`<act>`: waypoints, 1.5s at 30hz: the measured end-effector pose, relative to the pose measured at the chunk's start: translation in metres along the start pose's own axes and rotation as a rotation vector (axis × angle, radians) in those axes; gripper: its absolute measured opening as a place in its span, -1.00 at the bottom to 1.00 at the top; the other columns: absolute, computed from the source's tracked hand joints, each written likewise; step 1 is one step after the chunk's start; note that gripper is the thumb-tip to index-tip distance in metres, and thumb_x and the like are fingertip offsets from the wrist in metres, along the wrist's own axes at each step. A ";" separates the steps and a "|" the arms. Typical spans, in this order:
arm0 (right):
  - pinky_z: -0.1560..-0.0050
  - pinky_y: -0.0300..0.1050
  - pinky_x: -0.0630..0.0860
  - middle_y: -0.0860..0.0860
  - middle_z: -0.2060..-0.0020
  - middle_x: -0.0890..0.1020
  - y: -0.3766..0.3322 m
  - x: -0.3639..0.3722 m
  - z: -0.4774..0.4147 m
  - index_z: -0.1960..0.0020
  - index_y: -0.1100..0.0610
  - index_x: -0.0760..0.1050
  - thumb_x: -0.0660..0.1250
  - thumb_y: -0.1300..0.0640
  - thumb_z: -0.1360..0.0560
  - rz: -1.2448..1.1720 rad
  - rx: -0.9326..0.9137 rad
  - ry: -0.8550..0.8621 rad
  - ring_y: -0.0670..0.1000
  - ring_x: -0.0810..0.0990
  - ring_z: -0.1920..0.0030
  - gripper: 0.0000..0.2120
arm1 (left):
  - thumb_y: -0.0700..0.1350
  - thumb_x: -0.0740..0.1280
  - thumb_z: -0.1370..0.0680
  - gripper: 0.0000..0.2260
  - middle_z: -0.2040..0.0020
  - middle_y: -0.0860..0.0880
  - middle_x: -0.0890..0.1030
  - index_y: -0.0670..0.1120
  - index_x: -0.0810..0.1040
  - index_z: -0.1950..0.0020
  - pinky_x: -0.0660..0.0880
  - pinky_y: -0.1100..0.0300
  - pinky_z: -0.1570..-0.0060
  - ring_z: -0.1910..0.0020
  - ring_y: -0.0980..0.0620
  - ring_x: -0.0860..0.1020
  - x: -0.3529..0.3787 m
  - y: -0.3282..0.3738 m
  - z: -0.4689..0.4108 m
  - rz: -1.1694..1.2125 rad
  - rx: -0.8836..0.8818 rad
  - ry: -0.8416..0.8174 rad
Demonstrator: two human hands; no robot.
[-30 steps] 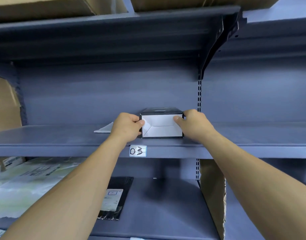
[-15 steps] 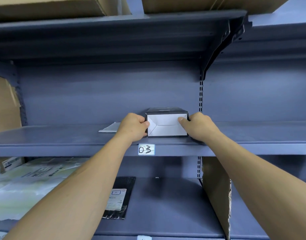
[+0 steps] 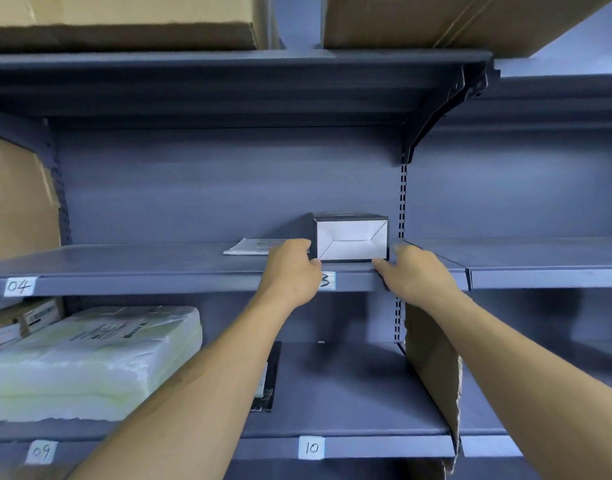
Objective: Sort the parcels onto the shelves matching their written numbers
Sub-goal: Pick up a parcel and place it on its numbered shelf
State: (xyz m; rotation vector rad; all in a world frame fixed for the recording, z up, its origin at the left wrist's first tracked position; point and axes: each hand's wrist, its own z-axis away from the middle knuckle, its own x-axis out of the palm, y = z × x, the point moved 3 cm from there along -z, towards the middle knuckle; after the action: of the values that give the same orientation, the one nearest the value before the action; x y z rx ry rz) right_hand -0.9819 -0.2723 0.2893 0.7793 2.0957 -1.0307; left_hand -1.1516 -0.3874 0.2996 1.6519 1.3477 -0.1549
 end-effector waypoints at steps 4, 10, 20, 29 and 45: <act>-0.10 0.06 0.45 0.15 0.02 0.58 -0.001 0.008 0.029 0.07 0.18 0.45 0.20 -0.09 -0.62 0.077 -0.057 0.082 0.24 0.48 -0.14 -0.68 | -0.17 0.22 -0.64 -0.82 -0.27 -0.15 0.54 -0.20 0.52 -0.17 0.38 0.11 -0.06 -0.12 -0.14 0.44 -0.007 -0.004 0.035 -0.064 0.055 -0.017; -0.36 0.10 0.33 0.12 -0.31 0.47 -0.007 0.018 0.087 -0.37 0.17 0.41 0.16 -0.12 -0.65 0.161 -0.090 0.009 0.20 0.35 -0.35 -0.55 | -0.14 0.22 -0.65 -0.67 -0.39 -0.08 0.49 -0.14 0.47 -0.41 0.28 0.22 -0.27 -0.37 -0.06 0.40 -0.007 -0.024 0.080 -0.063 0.099 -0.081; -0.19 0.05 0.46 0.13 -0.31 0.49 0.004 0.034 0.166 -0.40 0.15 0.37 0.16 -0.13 -0.66 0.085 0.025 -0.271 0.18 0.45 -0.30 -0.55 | 0.02 0.20 -0.66 -0.55 -0.51 -0.05 0.37 -0.07 0.31 -0.54 0.33 0.08 -0.39 -0.48 -0.06 0.32 0.024 -0.039 0.145 -0.084 -0.019 -0.352; -0.08 0.07 0.51 0.08 -0.06 0.52 0.050 0.035 0.229 -0.14 0.14 0.42 0.16 -0.14 -0.65 0.063 0.062 -0.392 0.18 0.51 -0.08 -0.66 | 0.03 0.21 -0.66 -0.56 -0.47 -0.05 0.42 -0.06 0.35 -0.52 0.37 0.11 -0.29 -0.41 -0.08 0.41 0.053 -0.025 0.213 -0.106 -0.099 -0.477; -0.16 0.06 0.54 0.16 -0.31 0.51 0.201 -0.003 0.366 -0.41 0.18 0.39 0.17 -0.11 -0.66 0.018 0.295 -0.525 0.17 0.54 -0.20 -0.54 | 0.01 0.24 -0.64 -0.80 -0.19 0.00 0.51 0.02 0.52 -0.23 0.43 0.19 -0.17 -0.17 -0.06 0.50 0.156 0.061 0.354 -0.066 -0.132 -0.724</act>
State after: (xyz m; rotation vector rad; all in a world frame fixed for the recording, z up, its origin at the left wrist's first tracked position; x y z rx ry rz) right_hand -0.7216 -0.4748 0.0338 0.5801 1.5088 -1.3818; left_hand -0.8847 -0.5311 0.0516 1.2555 0.8313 -0.6239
